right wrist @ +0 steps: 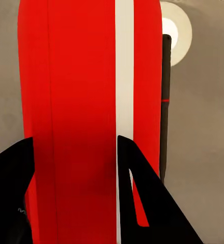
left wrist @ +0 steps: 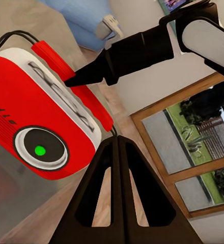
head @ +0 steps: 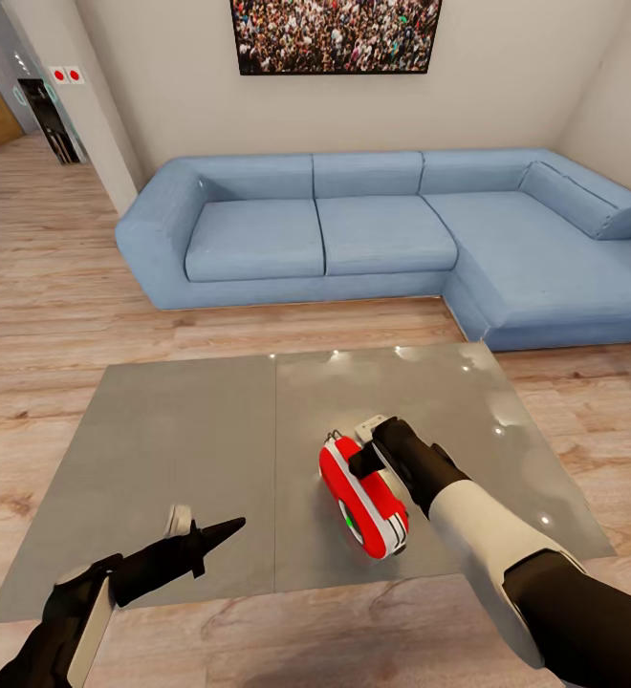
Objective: Turn on the radio receiver that's on the table in the living room.
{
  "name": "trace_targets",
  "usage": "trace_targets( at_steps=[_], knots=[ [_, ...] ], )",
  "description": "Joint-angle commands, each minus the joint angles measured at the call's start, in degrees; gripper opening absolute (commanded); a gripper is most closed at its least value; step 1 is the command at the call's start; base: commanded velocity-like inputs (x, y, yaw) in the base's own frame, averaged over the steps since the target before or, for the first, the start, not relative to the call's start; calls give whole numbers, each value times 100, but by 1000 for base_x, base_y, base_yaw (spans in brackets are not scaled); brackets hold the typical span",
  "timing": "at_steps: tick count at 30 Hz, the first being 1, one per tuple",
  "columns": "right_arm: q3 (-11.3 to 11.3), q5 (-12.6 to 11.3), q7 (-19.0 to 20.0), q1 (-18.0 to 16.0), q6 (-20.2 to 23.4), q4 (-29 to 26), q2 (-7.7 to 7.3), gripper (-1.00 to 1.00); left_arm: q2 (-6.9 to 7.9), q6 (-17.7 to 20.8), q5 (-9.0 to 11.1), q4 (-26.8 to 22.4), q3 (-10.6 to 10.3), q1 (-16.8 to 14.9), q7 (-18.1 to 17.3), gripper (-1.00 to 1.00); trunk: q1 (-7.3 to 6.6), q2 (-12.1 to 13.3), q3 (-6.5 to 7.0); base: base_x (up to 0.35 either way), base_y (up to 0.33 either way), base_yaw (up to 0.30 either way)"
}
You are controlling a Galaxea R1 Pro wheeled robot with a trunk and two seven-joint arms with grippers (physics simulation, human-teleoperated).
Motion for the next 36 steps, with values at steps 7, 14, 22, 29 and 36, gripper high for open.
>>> trace_targets(
  at_steps=[7,14,22,29,36],
  knots=[
    [9,-19,0,0,1,-2,0,-100,-7,-1,-8,-4,0,0,0,-100,0,0,0,0,0,0],
    [10,-20,0,0,1,-2,3,-100,-8,-1,-9,0,0,0,3,-100,0,0,0,0,0,0],
    [2,-47,-134,0,-333,56,8,-100,-8,-4,-9,4,0,0,74,-100,0,0,0,0,0,0],
    [10,-53,-216,0,-677,517,14,-100,-8,-4,-9,4,0,0,79,-100,0,0,0,0,0,0],
    [2,-54,-219,0,-726,550,10,-100,-8,-4,-9,4,0,0,79,-100,0,0,0,0,0,0]
  ],
)
